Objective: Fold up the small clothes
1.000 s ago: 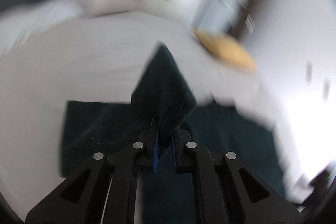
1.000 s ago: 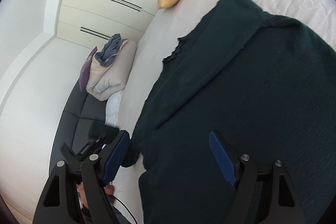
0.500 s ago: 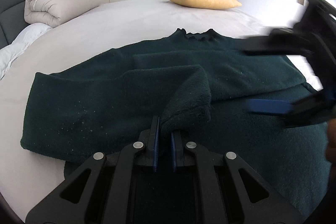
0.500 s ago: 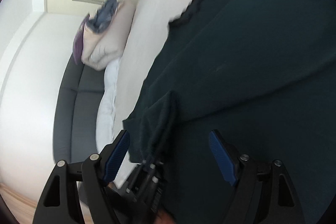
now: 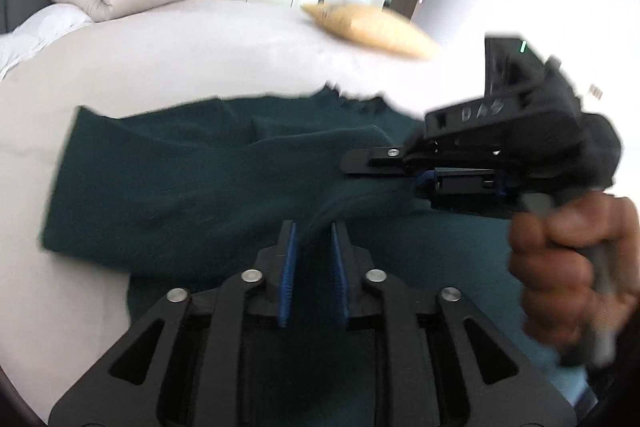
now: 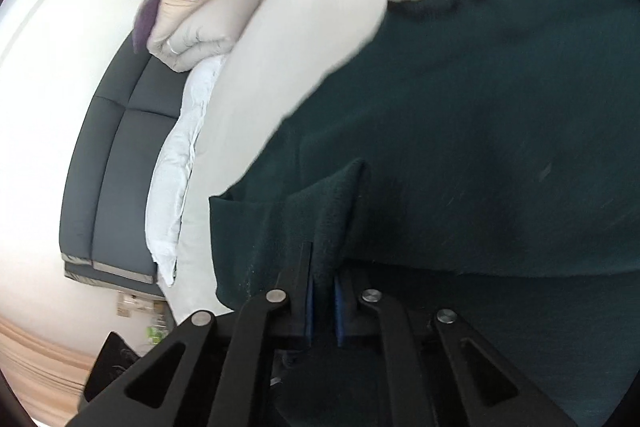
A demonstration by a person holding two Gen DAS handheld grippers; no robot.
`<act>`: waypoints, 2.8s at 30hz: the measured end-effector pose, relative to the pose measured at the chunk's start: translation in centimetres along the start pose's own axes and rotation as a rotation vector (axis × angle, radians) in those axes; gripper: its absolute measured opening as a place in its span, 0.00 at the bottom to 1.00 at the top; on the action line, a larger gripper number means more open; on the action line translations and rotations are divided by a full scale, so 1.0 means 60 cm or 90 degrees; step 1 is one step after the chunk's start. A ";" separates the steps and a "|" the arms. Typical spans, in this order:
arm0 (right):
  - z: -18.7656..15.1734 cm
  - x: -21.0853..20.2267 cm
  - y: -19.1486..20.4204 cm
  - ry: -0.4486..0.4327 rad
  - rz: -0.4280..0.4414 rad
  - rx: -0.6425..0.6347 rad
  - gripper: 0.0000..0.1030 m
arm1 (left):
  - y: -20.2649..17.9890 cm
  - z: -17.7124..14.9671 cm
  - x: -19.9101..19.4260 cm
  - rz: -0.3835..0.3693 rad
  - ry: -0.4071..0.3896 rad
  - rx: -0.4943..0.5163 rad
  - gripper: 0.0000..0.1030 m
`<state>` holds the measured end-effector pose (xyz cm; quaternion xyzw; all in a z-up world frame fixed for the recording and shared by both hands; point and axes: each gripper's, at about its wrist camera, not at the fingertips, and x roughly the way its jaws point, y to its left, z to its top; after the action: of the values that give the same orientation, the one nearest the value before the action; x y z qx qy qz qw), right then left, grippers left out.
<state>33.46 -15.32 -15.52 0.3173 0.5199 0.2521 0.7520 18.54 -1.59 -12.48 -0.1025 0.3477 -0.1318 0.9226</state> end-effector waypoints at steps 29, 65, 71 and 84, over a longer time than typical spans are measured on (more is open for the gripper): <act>0.082 -0.187 -0.189 -0.105 -0.263 0.050 0.09 | 0.180 0.144 -0.034 0.057 -0.010 -0.116 0.17; 0.035 -0.236 -0.156 -0.231 -0.197 0.032 0.36 | 0.100 0.087 0.115 0.191 0.112 0.104 0.18; 0.012 -0.178 -0.177 -0.180 -0.176 -0.007 0.44 | 0.103 0.076 0.123 0.185 0.120 0.130 0.18; -0.270 -0.429 -0.123 -0.261 -0.189 -0.055 0.73 | 0.154 -0.072 -0.175 0.056 0.100 -0.044 0.81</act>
<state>10.02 -35.03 -9.14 0.2496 0.3859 0.0912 0.8835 9.64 10.03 -11.79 -0.1083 0.4276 -0.0864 0.8933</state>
